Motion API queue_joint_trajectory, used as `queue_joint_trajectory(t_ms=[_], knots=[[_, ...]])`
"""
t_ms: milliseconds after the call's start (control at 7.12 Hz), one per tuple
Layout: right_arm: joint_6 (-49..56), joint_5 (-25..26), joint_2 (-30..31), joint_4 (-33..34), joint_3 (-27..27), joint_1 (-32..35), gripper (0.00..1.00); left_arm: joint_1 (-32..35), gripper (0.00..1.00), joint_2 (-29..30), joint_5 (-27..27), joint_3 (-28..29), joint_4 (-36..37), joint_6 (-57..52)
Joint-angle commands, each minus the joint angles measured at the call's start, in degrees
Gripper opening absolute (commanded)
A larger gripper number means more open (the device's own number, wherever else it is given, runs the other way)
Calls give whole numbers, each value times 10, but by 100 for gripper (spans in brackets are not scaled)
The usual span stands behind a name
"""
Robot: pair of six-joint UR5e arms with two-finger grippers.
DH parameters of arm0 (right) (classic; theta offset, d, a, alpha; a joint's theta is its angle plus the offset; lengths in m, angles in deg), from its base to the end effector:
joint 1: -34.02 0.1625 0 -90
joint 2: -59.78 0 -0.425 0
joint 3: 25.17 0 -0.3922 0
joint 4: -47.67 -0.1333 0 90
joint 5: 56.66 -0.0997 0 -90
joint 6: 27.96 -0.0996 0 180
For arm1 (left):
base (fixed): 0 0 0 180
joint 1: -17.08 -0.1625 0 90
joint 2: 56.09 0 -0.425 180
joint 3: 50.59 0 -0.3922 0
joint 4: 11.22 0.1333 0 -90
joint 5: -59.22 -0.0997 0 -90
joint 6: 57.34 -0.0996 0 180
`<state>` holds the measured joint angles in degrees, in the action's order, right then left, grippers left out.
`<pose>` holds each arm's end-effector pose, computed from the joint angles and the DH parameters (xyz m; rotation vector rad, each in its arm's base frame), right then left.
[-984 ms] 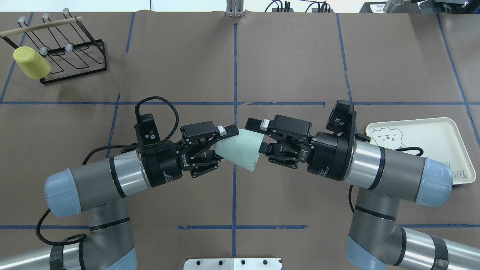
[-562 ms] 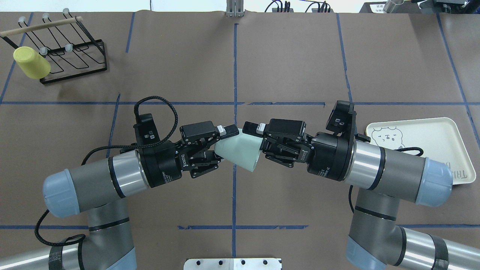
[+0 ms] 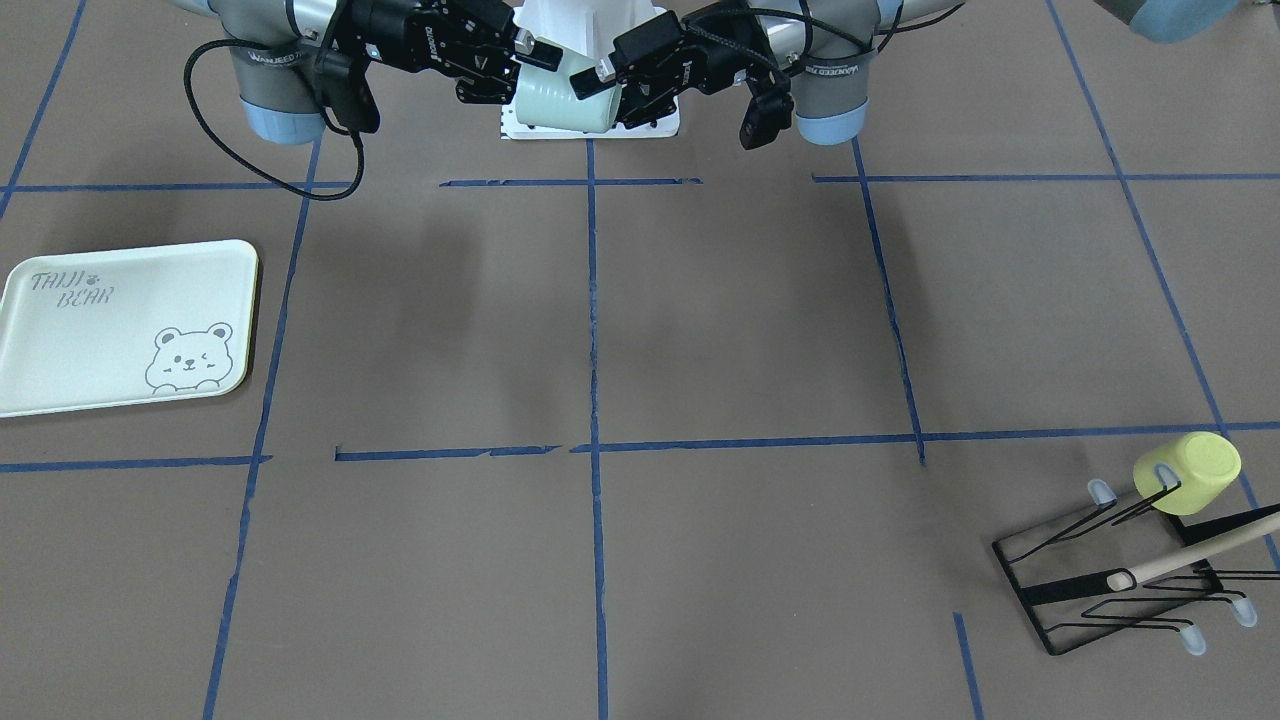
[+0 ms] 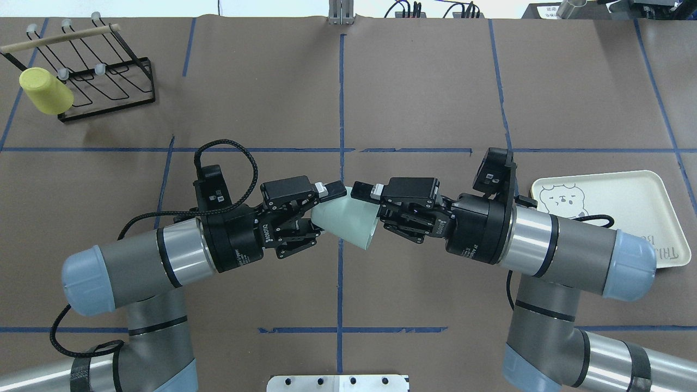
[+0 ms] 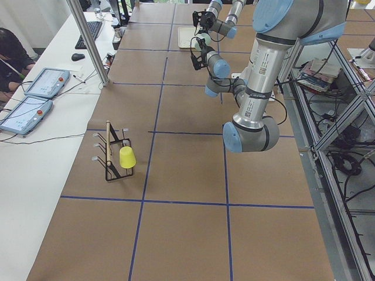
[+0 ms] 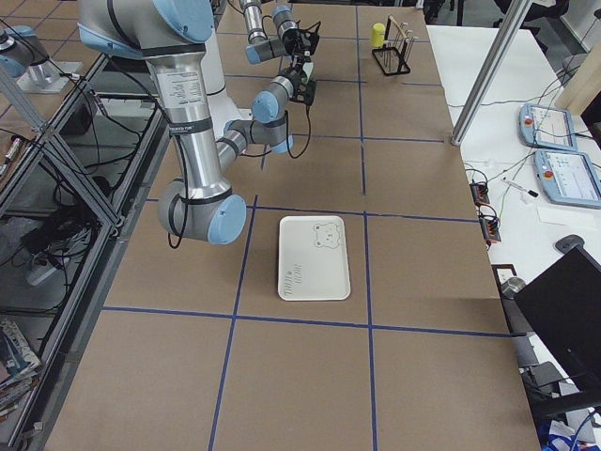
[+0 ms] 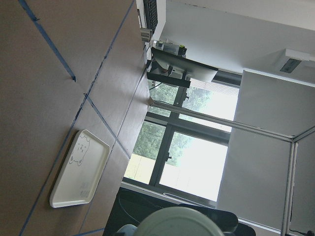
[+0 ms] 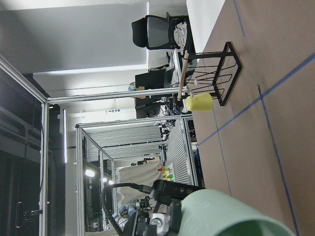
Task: Left arm grabs green cup and hands to right arm on tray
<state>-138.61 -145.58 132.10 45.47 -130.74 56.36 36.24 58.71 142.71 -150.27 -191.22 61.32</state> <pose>-0.3929 -0.3076 0.2134 0.0436 -2.2239 0.4397 0.4501 -0.3094 0.1881 -0.1181 2.2279 -0.5917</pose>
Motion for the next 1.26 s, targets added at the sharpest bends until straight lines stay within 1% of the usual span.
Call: queue_joint_trajectory(t_ms=[0,141,281,422,562,984,1124], knots=[[2,0,0,0,1,-1,36,0,44,1,0,0,0,0],[2,0,0,0,1,-3,27,0,45,0,0,0,0,0],[3,0,2,3,2,-5,14,1,71,1,1,-4,3,-2],[4,0,3,3,2,-5,10,5,100,2,1,-4,10,-4],[4,0,3,1,2,-5,0,9,100,2,3,-5,11,-2],[3,-1,3,-4,2,-4,0,19,100,1,4,-2,17,-3],[3,-1,1,-4,0,-4,0,25,100,1,4,0,31,-6]])
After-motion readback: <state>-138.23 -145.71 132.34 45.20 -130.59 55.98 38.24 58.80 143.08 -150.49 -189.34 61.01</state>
